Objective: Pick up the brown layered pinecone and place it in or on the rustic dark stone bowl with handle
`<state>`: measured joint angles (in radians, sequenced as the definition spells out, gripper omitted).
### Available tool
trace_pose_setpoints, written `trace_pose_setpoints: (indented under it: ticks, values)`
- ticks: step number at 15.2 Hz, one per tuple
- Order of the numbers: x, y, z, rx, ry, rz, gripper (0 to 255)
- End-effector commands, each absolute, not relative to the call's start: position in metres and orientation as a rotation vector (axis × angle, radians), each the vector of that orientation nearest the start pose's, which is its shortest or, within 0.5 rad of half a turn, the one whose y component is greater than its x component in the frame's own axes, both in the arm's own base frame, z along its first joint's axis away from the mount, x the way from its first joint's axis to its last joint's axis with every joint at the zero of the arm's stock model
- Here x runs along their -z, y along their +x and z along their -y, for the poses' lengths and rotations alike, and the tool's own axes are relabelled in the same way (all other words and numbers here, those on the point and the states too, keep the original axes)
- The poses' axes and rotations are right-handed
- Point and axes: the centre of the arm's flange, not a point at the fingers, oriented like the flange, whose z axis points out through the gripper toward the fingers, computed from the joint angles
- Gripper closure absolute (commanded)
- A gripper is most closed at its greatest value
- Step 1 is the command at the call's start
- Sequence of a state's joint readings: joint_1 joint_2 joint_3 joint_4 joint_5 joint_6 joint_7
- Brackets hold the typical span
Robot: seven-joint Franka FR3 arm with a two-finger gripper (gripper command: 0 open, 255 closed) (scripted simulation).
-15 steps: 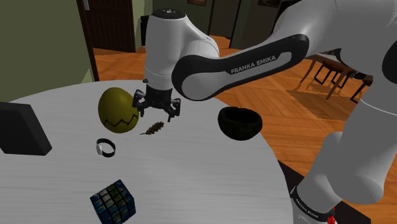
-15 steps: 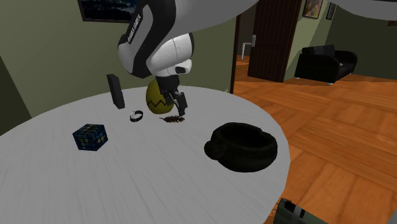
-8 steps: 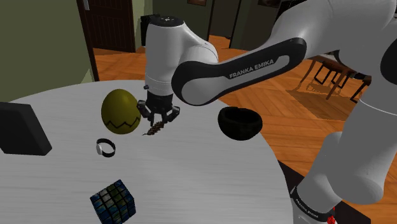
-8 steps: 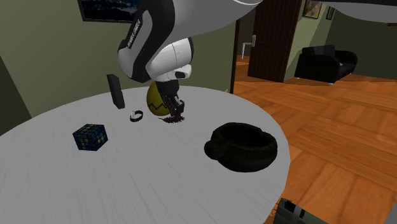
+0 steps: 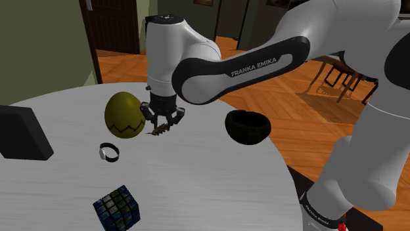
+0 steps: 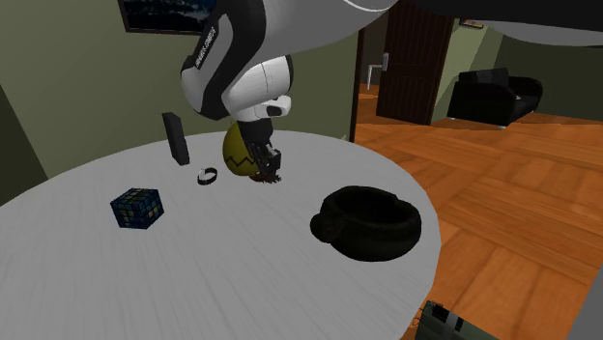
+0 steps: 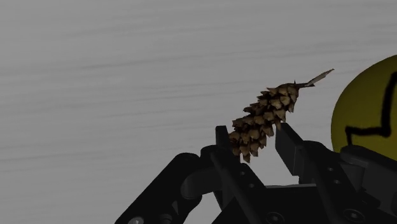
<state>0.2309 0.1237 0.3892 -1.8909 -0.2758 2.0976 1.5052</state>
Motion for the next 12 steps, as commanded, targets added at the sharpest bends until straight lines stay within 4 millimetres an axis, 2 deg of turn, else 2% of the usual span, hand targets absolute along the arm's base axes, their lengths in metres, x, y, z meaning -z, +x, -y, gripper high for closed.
trace_pose_setpoints:
  ticks: [1,12]
  values:
    - [-0.462,0.500,-0.332,0.342,-2.913,-1.167,255]
    - [-0.520,0.500,-0.332,0.342,-2.913,-1.167,255]
